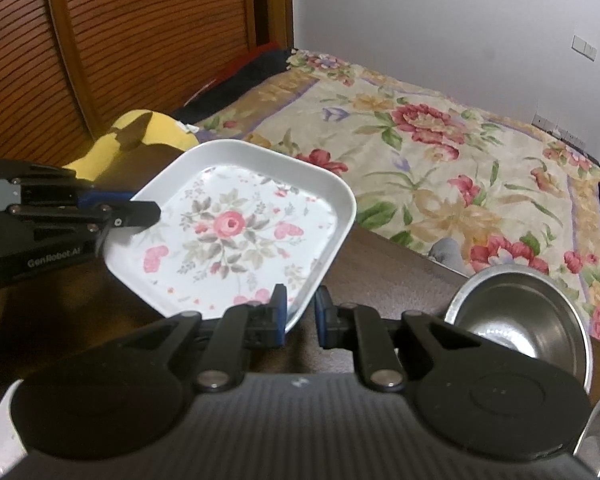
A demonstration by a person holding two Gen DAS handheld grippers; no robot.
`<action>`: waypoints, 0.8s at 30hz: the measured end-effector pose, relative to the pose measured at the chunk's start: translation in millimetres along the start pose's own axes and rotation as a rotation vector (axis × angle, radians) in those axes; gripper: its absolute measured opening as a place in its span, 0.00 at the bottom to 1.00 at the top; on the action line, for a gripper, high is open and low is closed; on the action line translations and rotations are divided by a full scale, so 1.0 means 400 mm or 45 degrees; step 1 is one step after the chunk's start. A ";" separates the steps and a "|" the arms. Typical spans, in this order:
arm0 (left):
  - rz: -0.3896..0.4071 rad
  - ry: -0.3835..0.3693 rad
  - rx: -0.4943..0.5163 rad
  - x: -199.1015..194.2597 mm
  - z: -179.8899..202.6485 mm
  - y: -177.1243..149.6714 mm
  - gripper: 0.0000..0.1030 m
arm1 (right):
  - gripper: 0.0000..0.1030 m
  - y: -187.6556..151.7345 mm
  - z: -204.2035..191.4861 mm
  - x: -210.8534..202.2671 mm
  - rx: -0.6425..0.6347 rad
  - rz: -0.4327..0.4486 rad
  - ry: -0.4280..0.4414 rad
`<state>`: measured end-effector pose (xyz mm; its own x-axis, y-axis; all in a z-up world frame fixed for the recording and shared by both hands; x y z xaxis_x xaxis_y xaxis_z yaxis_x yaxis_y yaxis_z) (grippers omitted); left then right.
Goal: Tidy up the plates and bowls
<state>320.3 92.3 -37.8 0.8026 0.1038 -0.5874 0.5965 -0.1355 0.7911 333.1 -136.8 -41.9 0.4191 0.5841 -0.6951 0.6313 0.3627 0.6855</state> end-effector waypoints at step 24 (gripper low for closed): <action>0.121 0.028 0.012 -0.224 -0.017 -0.042 0.11 | 0.16 -0.060 -0.111 -0.148 -0.057 0.103 -0.005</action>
<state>238.2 92.0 2.5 0.8554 0.1114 -0.5058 0.5177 -0.1548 0.8414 264.3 -147.8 -7.6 0.4704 0.6100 -0.6376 0.5654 0.3464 0.7486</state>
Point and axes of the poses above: each gripper's, at about its wrist camera, not at the fingertips, and x roughly the way its jaws point, z to its right, y to its top, the point moved 1 cm from there along x, roughly the way its jaws point, and after that the axes turned 15 degrees about y, right-handed, at the moved point
